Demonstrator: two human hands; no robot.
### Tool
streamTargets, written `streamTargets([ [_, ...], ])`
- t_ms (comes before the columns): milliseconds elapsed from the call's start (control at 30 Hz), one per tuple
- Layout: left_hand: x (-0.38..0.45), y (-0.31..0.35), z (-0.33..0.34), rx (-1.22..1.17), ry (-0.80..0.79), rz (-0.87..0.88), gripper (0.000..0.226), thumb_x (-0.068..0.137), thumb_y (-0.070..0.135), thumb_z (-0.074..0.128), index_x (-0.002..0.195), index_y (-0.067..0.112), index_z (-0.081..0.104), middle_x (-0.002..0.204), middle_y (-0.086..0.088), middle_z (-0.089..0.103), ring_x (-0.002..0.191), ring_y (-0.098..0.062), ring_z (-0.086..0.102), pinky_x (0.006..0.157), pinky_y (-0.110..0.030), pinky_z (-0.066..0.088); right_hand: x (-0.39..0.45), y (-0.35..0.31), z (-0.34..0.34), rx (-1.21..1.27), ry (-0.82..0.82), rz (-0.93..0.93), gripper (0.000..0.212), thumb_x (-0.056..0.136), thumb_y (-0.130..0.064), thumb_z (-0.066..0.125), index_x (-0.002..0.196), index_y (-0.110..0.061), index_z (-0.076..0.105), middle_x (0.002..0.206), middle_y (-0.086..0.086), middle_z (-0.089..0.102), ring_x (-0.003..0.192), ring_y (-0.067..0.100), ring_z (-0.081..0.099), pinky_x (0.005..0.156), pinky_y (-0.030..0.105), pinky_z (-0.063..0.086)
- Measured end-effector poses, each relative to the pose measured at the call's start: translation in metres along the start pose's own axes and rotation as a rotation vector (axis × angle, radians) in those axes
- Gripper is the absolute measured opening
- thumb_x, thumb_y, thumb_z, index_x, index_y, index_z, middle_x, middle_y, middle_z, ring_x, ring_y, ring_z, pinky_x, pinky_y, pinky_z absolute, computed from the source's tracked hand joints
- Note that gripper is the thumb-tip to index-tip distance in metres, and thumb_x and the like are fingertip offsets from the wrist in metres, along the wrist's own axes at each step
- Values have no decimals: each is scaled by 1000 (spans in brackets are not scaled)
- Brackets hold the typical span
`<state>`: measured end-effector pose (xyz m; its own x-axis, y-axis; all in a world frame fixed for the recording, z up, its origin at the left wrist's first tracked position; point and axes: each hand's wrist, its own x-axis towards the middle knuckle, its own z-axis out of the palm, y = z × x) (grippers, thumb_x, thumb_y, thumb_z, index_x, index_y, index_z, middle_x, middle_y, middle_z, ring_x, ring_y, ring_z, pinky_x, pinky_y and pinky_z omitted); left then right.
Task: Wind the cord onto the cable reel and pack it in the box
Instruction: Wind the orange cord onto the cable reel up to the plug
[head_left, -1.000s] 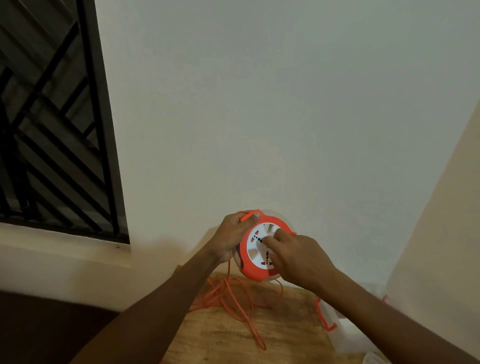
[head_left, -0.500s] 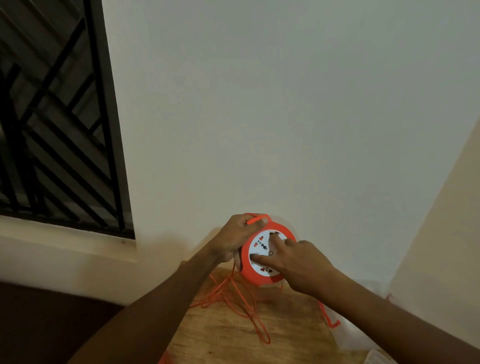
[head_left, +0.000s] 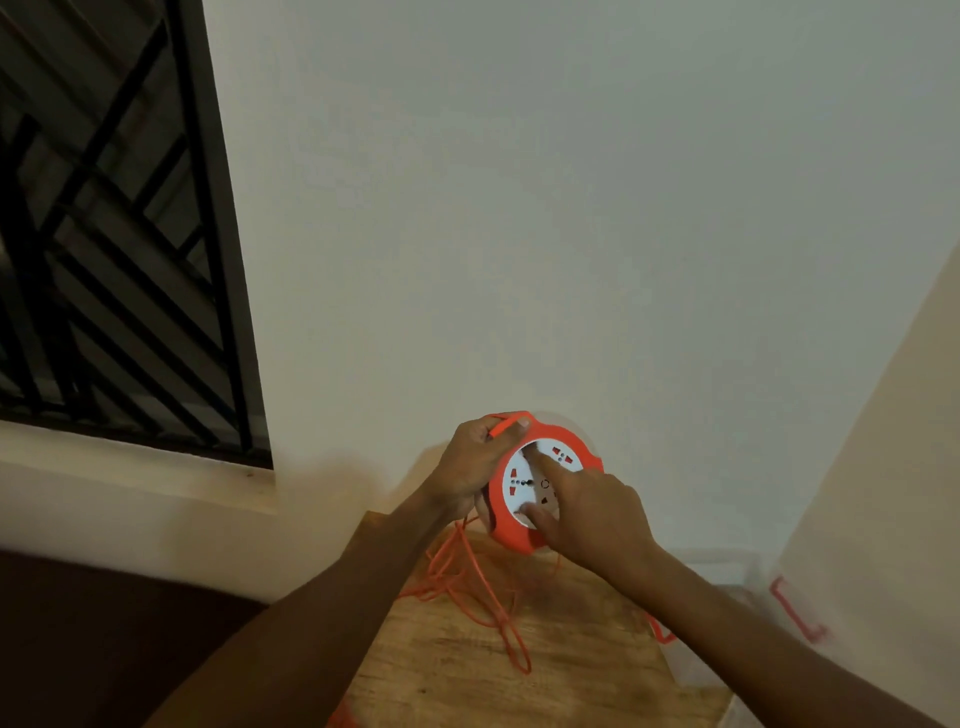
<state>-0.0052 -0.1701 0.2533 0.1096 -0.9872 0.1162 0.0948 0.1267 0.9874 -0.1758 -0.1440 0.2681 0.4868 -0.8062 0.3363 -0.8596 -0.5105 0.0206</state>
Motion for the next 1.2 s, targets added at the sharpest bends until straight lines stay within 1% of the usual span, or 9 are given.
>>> streamTargets([
  [200, 0, 2, 14, 2, 44, 81, 33, 97, 40, 66, 125, 22, 70, 115, -2, 79, 97, -25, 78, 84, -43, 65, 1, -4, 18, 227, 88, 272, 75, 87, -71, 39, 149, -31, 27, 134, -2, 60, 108, 21, 64, 88, 37, 53],
  [367, 5, 4, 12, 1, 56, 75, 30, 98, 40, 66, 121, 22, 73, 113, -3, 79, 98, -26, 78, 86, -46, 65, 7, -14, 15, 750, 160, 491, 59, 94, -48, 52, 145, -22, 40, 142, 4, 52, 123, 25, 54, 97, 36, 46],
  [467, 6, 1, -1, -96, 41, -19, 32, 97, 39, 66, 120, 17, 73, 108, -9, 80, 95, -33, 78, 85, -50, 64, -2, -12, 11, 607, 110, 338, 62, 89, -38, 59, 145, -24, 39, 120, 1, 68, 104, 19, 65, 85, 31, 50],
  [567, 8, -5, -14, -112, 44, -64, 37, 97, 41, 66, 122, 14, 71, 110, -13, 79, 98, -40, 76, 89, -54, 62, -7, -4, 2, 261, 168, 86, 44, 86, -34, 59, 130, -28, 56, 99, -2, 74, 84, 18, 69, 73, 31, 55],
  [633, 6, -9, -20, -110, 33, -74, 38, 98, 40, 65, 124, 12, 70, 111, -15, 78, 101, -43, 74, 91, -57, 61, -6, 0, 0, 85, 145, -147, 33, 83, -24, 64, 116, -25, 66, 109, 2, 71, 88, 25, 69, 69, 37, 58],
  [733, 4, -11, -27, -88, -13, -71, 38, 100, 38, 62, 126, 12, 69, 114, -16, 78, 99, -41, 75, 91, -56, 61, -4, 5, 7, -138, 17, -403, 45, 74, -13, 74, 116, -27, 66, 130, 10, 56, 98, 33, 65, 62, 42, 60],
  [1033, -4, -13, -41, -29, -87, -98, 32, 103, 33, 59, 119, 8, 71, 107, -18, 78, 83, -32, 77, 69, -39, 66, -5, -1, 1, -353, -61, -613, 32, 83, -14, 70, 113, -23, 68, 150, 17, 36, 114, 42, 54, 64, 45, 58],
  [1133, -4, -16, -44, -3, -117, -126, 31, 103, 34, 58, 120, 11, 71, 109, -16, 79, 88, -34, 78, 72, -40, 66, -10, -1, 0, -467, -109, -725, 31, 80, -16, 74, 110, -23, 70, 153, 9, 35, 107, 40, 56, 61, 44, 57],
  [1200, -4, -18, -43, 29, -147, -143, 35, 102, 36, 58, 125, 13, 69, 113, -14, 78, 94, -36, 77, 78, -44, 65, -11, -6, -1, -493, -150, -712, 34, 86, -18, 68, 120, -23, 65, 158, 9, 25, 112, 41, 52, 70, 46, 57],
])
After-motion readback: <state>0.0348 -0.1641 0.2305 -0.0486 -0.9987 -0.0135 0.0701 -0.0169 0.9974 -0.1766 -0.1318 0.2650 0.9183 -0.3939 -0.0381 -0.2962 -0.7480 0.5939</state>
